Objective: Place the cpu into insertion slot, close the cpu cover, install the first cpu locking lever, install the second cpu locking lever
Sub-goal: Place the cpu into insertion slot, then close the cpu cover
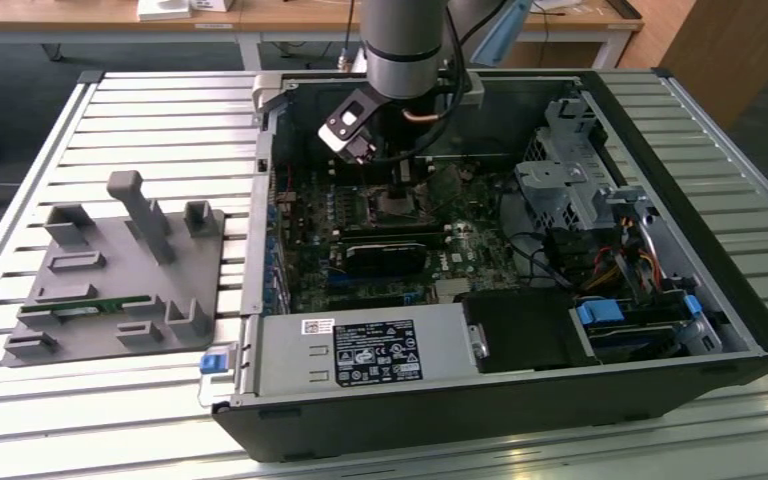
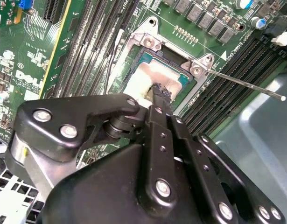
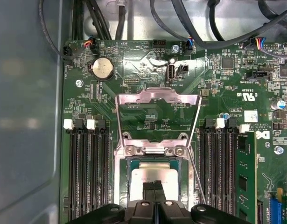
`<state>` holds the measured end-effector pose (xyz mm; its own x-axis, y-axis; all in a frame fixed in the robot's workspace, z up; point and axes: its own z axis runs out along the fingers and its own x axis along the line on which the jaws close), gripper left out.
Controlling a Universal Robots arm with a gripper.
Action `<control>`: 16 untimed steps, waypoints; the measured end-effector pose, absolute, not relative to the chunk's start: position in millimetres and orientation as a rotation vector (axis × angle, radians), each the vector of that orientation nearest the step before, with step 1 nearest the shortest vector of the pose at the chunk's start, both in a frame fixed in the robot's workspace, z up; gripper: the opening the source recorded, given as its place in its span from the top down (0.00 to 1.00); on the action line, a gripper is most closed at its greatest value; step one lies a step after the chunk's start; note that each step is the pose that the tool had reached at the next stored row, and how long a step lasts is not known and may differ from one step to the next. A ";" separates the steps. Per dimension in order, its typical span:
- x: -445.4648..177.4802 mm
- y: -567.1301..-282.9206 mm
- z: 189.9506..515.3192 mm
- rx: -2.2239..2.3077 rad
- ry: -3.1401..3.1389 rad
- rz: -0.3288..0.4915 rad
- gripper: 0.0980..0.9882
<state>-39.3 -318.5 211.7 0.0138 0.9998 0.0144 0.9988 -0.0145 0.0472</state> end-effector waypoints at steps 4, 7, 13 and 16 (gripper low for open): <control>-39.3 -318.6 212.9 2.220 2.189 0.068 0.99; -39.3 -318.6 213.8 2.220 2.189 0.068 0.99; -39.3 -318.5 217.5 2.220 2.189 0.068 0.99; -39.2 -318.5 220.7 2.220 2.189 0.068 0.99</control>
<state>-39.2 -318.5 220.7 0.0137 0.9998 0.0153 0.9988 -0.0144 0.0467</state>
